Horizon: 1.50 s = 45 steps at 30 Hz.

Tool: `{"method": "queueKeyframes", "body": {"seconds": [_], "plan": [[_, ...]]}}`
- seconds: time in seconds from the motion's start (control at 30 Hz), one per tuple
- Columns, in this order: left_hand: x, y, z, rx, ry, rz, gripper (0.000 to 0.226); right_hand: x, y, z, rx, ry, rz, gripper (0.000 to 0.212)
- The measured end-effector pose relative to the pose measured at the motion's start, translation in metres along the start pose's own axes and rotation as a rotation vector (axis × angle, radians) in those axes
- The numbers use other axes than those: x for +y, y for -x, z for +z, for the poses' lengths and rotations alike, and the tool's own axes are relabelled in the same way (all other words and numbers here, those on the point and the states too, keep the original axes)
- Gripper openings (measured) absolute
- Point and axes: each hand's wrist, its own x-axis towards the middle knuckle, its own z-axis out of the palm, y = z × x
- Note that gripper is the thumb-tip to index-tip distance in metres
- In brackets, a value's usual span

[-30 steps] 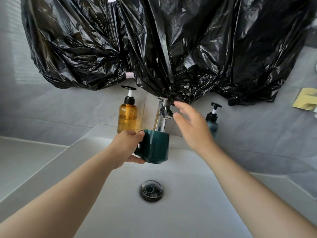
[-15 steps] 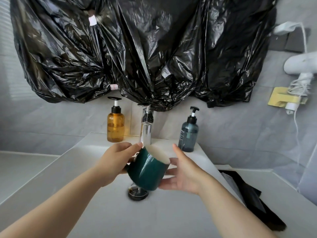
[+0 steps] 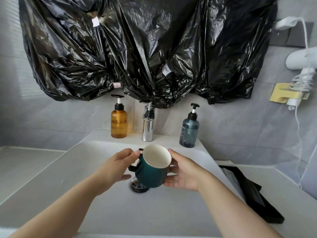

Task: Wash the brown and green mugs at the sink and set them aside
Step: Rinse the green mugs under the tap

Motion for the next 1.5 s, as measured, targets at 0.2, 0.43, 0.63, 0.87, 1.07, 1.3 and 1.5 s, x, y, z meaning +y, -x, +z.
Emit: {"method": "queueKeyframes", "body": {"seconds": [0.2, 0.43, 0.63, 0.87, 1.07, 1.3, 1.5], "plan": [[-0.002, 0.001, 0.005, -0.08, 0.028, -0.072, 0.036, -0.003, 0.0, 0.0, 0.051, -0.041, -0.122, 0.029], [-0.001, 0.0, 0.009, -0.027, -0.009, 0.061, 0.028, -0.002, -0.003, -0.01, -0.002, -0.141, 0.014, 0.059], [-0.002, 0.007, 0.009, -0.035, -0.327, 0.32, 0.014, 0.002, -0.002, -0.013, -0.053, -0.189, 0.042, 0.076], [0.005, 0.003, 0.01, -0.028, 0.345, 0.137, 0.033, 0.0, 0.004, -0.004, -0.019, -0.218, -0.208, 0.039], [0.002, 0.003, 0.013, -0.023, 0.264, 0.295, 0.033, 0.0, 0.001, 0.001, 0.025, -0.025, -0.542, 0.049], [0.002, 0.006, 0.013, 0.066, 0.109, 0.565, 0.046, 0.0, 0.009, 0.003, 0.01, 0.055, -0.819, 0.057], [0.003, 0.009, 0.014, 0.081, 0.085, 0.609, 0.045, -0.001, 0.009, 0.002, -0.014, 0.047, -0.854, 0.059]]}}
